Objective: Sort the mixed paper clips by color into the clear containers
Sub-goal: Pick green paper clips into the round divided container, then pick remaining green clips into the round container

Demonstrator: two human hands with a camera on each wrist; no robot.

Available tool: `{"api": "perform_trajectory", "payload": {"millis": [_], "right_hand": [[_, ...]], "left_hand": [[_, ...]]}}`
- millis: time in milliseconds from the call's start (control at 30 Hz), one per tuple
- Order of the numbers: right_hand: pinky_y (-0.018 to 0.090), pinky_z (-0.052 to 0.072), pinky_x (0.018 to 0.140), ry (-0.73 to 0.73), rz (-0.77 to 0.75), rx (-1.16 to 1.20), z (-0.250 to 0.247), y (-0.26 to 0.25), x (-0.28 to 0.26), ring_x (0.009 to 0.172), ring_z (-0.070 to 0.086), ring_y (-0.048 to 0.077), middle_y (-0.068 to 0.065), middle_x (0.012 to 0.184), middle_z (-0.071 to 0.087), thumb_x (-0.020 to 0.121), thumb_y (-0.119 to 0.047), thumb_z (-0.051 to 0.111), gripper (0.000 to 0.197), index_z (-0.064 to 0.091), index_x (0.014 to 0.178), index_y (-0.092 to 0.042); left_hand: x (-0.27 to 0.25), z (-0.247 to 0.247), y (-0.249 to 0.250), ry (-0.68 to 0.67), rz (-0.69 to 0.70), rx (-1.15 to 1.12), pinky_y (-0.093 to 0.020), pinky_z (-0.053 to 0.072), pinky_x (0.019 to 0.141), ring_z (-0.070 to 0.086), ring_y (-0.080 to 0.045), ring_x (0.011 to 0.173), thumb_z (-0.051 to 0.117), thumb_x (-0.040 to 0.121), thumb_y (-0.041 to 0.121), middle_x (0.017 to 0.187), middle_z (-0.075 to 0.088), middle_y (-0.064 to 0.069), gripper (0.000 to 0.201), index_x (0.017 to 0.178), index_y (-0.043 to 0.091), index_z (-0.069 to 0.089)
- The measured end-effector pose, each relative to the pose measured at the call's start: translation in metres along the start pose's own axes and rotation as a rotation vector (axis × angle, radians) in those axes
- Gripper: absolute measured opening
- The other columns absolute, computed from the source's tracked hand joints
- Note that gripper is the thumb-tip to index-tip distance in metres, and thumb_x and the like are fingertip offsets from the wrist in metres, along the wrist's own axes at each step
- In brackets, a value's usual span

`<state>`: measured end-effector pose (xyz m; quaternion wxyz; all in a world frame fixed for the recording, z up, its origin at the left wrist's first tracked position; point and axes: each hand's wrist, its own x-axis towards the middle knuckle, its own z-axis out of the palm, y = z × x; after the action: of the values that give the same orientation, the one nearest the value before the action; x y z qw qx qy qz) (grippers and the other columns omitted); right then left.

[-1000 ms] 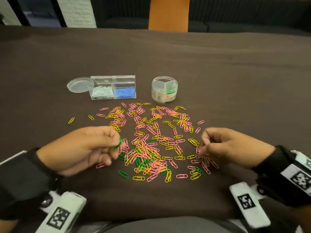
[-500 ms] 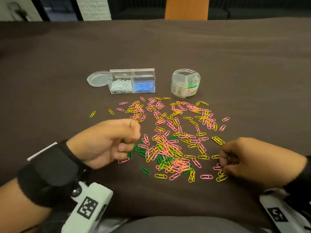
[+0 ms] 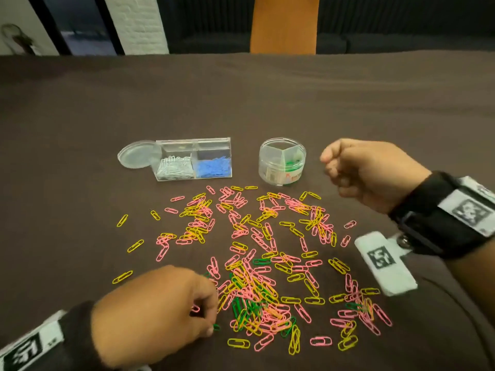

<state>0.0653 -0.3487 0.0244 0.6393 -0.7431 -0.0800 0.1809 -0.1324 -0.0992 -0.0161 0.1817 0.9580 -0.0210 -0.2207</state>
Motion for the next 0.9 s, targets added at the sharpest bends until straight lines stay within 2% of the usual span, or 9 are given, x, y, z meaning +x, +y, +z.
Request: {"api": "perform_trajectory", "payload": {"millis": [67, 133, 233, 367, 467, 567, 700, 800, 900], "right_hand": [[0.023, 0.024, 0.046, 0.061, -0.066, -0.141, 0.005, -0.013, 0.037, 0.050, 0.034, 0.016, 0.008, 0.062, 0.044, 0.075, 0.006, 0.034, 0.029, 0.055, 0.066, -0.012], [0.025, 0.030, 0.050, 0.046, -0.177, -0.340, 0.011, -0.023, 0.072, 0.052, 0.038, 0.016, 0.004, 0.061, 0.045, 0.080, 0.003, 0.040, 0.027, 0.054, 0.065, -0.014], [0.025, 0.039, 0.060, -0.040, -0.271, -0.772, 0.021, -0.028, 0.110, 0.064, 0.049, 0.014, -0.001, 0.069, 0.055, 0.086, -0.005, 0.047, 0.020, 0.056, 0.071, -0.014], [0.028, 0.041, 0.065, -0.139, -0.314, -1.096, 0.029, -0.018, 0.122, 0.072, 0.052, 0.019, -0.001, 0.074, 0.057, 0.090, -0.011, 0.049, 0.020, 0.057, 0.072, -0.017], [0.027, 0.043, 0.062, -0.158, -0.411, -1.191, 0.025, -0.014, 0.119, 0.074, 0.055, 0.020, -0.002, 0.074, 0.057, 0.091, -0.011, 0.050, 0.019, 0.056, 0.074, -0.018], [0.037, 0.055, 0.079, -0.206, -0.395, -1.094, 0.016, -0.014, 0.115, 0.088, 0.064, 0.019, 0.000, 0.084, 0.067, 0.083, -0.003, 0.052, 0.017, 0.058, 0.075, -0.017], [0.039, 0.055, 0.090, -0.211, -0.379, -0.927, 0.003, -0.019, 0.106, 0.095, 0.066, 0.011, -0.009, 0.092, 0.071, 0.075, 0.004, 0.051, 0.028, 0.061, 0.075, -0.023], [0.039, 0.053, 0.091, -0.088, -0.447, -0.793, -0.012, -0.018, 0.092, 0.098, 0.067, 0.014, -0.005, 0.097, 0.072, 0.076, 0.005, 0.049, 0.034, 0.060, 0.075, -0.027], [0.037, 0.052, 0.091, -0.013, -0.443, -0.796, -0.030, -0.008, 0.065, 0.099, 0.065, 0.009, -0.007, 0.100, 0.071, 0.076, 0.004, 0.049, 0.034, 0.061, 0.079, -0.028]], "left_hand": [[0.001, -0.004, -0.004, 0.034, -0.029, -0.146, -0.013, 0.044, 0.068, 0.054, 0.008, 0.070, 0.067, 0.084, 0.045, 0.077, 0.059, 0.030, 0.010, 0.092, 0.042, 0.061], [0.003, -0.009, -0.013, 0.126, -0.022, -0.368, -0.018, 0.038, 0.058, 0.044, -0.001, 0.058, 0.072, 0.084, 0.040, 0.065, 0.051, 0.013, 0.013, 0.087, 0.034, 0.061], [0.006, -0.022, -0.024, 0.191, -0.037, -0.894, -0.025, 0.023, 0.047, 0.025, -0.014, 0.053, 0.083, 0.070, 0.039, 0.063, 0.035, 0.002, 0.031, 0.078, 0.021, 0.060], [0.018, -0.036, -0.027, 0.211, -0.050, -1.297, -0.019, 0.022, 0.039, 0.021, -0.010, 0.050, 0.081, 0.057, 0.033, 0.061, 0.029, -0.003, 0.035, 0.074, 0.013, 0.059], [0.039, -0.049, -0.021, 0.218, -0.063, -1.230, -0.023, 0.025, 0.047, 0.028, -0.012, 0.057, 0.081, 0.063, 0.034, 0.067, 0.036, -0.006, 0.033, 0.077, 0.014, 0.059], [0.074, -0.067, -0.005, 0.281, -0.055, -1.159, -0.022, 0.030, 0.048, 0.034, -0.012, 0.059, 0.070, 0.089, 0.017, 0.076, 0.043, -0.009, 0.016, 0.083, 0.011, 0.056], [0.140, -0.092, 0.031, 0.336, 0.008, -1.061, -0.018, 0.031, 0.043, 0.036, -0.011, 0.057, 0.054, 0.096, 0.001, 0.076, 0.047, -0.010, 0.016, 0.085, 0.011, 0.057], [0.194, -0.105, 0.058, 0.421, 0.024, -0.749, -0.020, 0.036, 0.047, 0.043, -0.010, 0.051, 0.060, 0.093, 0.007, 0.070, 0.055, 0.002, 0.013, 0.094, 0.020, 0.064], [0.223, -0.120, 0.083, 0.419, 0.081, -0.293, -0.021, 0.041, 0.061, 0.055, -0.008, 0.071, 0.059, 0.093, 0.014, 0.086, 0.059, 0.009, 0.017, 0.096, 0.029, 0.066]]}}
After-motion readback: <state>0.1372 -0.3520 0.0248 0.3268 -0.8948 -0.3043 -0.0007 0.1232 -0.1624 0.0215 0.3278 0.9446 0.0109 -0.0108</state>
